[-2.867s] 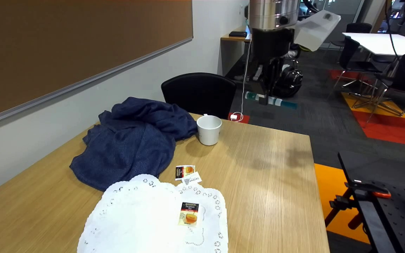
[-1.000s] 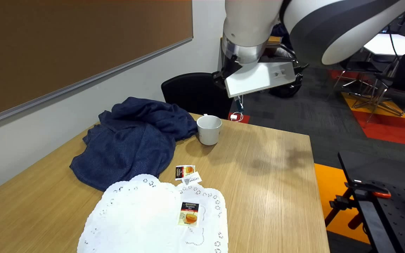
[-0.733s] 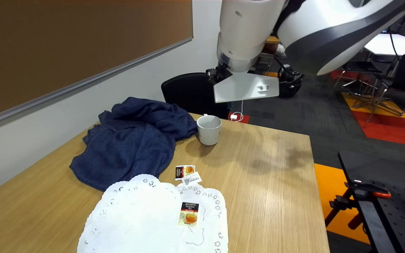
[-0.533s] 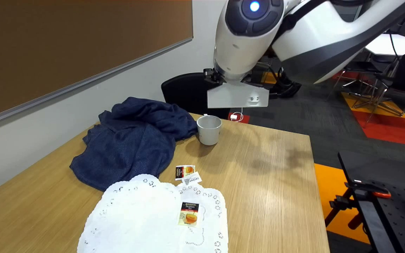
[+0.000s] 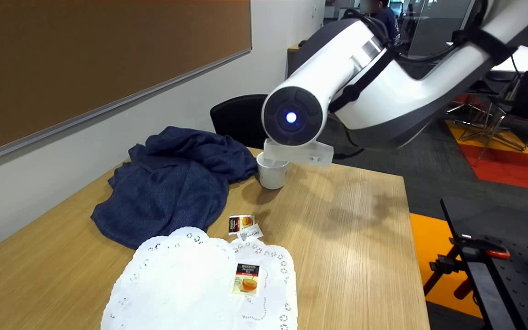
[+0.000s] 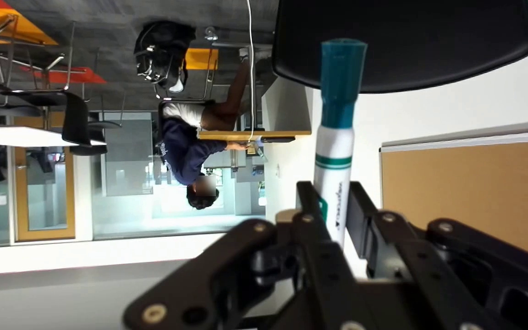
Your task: Put the marker in the cup
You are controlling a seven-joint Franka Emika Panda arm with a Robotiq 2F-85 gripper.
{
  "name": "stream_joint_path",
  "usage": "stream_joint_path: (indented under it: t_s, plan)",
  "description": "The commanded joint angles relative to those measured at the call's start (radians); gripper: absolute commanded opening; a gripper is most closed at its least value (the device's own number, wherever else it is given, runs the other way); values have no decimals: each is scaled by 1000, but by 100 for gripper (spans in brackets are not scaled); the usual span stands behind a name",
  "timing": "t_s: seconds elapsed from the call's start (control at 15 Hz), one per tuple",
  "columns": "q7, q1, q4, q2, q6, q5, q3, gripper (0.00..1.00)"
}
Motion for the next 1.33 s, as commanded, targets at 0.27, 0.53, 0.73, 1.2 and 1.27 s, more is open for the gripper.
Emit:
stream_joint_path:
  t_s: [0.27,0.53,0.73,1.2,1.27]
  plan:
    - [-10,-9,90,121,-53,-10,32,5]
    - [-52,-10,121,154,-42,-16,40,5]
    - [-86,-13,144,174,-38,-17,39,5]
    - [-186,-25,217,216,-19,-23,36,5]
    - [-201,-26,227,223,-21,-21,36,45]
